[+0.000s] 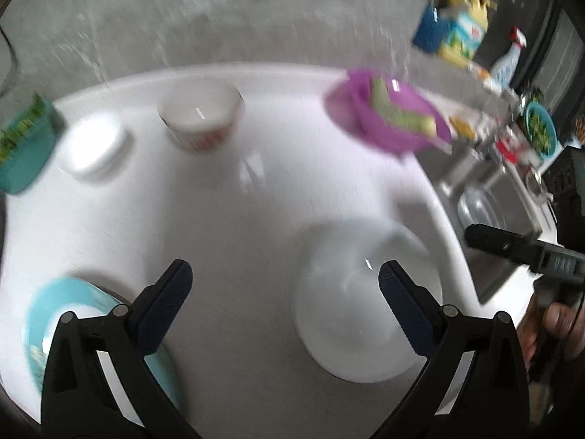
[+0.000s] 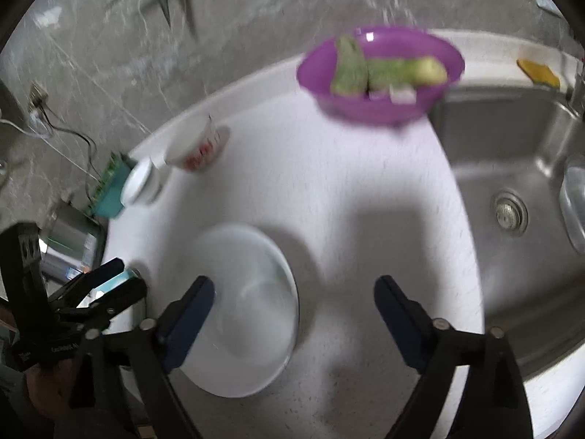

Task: Organize plates and bowls
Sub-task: 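Set the large white bowl on the counter and open both tools, then move both tools to the small plain white bowl by the green basket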

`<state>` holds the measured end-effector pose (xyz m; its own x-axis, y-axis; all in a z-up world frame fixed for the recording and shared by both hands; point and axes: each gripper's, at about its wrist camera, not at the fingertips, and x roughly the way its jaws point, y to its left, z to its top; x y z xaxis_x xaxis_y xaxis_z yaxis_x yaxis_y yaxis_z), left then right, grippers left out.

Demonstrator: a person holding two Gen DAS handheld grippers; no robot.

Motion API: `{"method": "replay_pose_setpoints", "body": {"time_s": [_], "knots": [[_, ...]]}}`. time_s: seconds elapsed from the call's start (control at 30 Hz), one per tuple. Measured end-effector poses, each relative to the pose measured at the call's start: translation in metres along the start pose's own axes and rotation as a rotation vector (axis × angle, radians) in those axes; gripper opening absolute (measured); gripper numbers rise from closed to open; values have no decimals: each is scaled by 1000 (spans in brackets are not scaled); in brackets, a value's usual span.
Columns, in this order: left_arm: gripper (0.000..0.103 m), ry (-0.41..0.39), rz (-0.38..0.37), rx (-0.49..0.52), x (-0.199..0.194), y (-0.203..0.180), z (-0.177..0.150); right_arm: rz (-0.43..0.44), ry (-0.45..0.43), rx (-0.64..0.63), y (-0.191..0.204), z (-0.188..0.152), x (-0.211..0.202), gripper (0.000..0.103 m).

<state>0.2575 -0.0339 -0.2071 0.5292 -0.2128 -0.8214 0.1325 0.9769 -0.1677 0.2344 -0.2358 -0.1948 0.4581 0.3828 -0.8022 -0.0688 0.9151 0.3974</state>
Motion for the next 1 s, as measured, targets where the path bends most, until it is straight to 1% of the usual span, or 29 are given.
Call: {"method": "replay_pose_setpoints", "body": {"time_s": [0.07, 0.13, 0.17, 0.2, 0.27, 0.3, 0.33, 0.4, 0.47, 0.5, 0.57, 0.63, 0.7, 0.8, 0.93, 1.0], "knots": [[103, -36, 33, -27, -19, 18, 13, 25, -27, -29, 8, 20, -11, 95], [103, -65, 63, -89, -38, 47, 28, 77, -45, -67, 22, 42, -17, 96], [103, -68, 84, -110, -46, 62, 35, 106, -58, -90, 34, 56, -19, 96], [103, -61, 121, -124, -51, 81, 44, 117, -66, -106, 42, 63, -20, 96], [103, -46, 193, -150, -59, 118, 61, 148, -76, -157, 70, 81, -17, 96], [103, -60, 221, -169, -64, 139, 69, 165, -84, -173, 86, 91, -14, 96], [103, -71, 244, -181, -67, 157, 78, 175, -88, -182, 97, 98, -10, 96], [103, -68, 269, -196, -64, 193, 93, 202, -91, -221, 132, 116, 2, 96], [103, -62, 261, -211, -58, 224, 105, 216, -85, -214, 154, 127, 18, 96], [103, -43, 269, -221, -51, 237, 111, 226, -71, -205, 165, 133, 30, 96], [103, -34, 264, -227, -45, 260, 118, 215, -52, -176, 182, 143, 53, 94], [103, -36, 228, -217, -38, 270, 119, 195, -55, -165, 189, 147, 65, 92], [103, -23, 208, -203, -25, 276, 123, 169, -59, -145, 191, 153, 74, 92], [103, -7, 165, -222, -7, 290, 125, 137, -47, -129, 194, 162, 87, 93], [103, 17, 150, -221, 13, 298, 124, 120, -35, -153, 202, 165, 99, 92], [103, 28, 162, -218, 20, 302, 123, 123, -19, -149, 204, 166, 109, 92]]}}
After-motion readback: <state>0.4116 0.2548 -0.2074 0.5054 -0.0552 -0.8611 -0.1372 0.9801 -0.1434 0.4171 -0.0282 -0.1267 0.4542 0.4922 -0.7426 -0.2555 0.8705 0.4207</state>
